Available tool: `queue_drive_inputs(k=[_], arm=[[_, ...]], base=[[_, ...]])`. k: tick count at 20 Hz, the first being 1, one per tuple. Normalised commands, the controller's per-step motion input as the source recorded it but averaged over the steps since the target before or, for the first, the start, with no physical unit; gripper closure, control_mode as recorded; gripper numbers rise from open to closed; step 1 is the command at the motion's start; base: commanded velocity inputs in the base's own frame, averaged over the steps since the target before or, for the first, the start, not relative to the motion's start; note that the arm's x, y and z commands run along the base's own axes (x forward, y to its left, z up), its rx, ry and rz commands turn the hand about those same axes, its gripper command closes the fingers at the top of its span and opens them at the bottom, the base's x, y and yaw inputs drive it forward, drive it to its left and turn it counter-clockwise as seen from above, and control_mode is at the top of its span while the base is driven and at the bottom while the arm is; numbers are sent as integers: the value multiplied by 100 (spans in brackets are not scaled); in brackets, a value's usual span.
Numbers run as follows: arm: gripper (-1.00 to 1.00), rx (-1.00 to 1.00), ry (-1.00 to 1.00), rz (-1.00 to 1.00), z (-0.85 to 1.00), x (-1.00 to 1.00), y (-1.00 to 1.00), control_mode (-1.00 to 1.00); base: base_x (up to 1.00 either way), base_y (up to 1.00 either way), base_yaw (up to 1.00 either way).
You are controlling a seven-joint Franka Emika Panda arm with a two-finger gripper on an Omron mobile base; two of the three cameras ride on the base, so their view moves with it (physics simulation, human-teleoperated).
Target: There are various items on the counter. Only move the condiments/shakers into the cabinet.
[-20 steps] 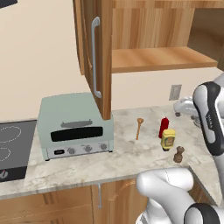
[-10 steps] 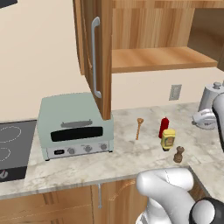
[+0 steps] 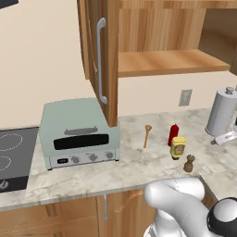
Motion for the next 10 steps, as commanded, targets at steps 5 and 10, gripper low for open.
queue_drive_inputs(k=[5,10], arm=[[-100,11,-24,30,-38,0,-16,-100],[-100,8,-36,35,-41,0,-5,-100]], base=[[0,0,0],[0,0,0]])
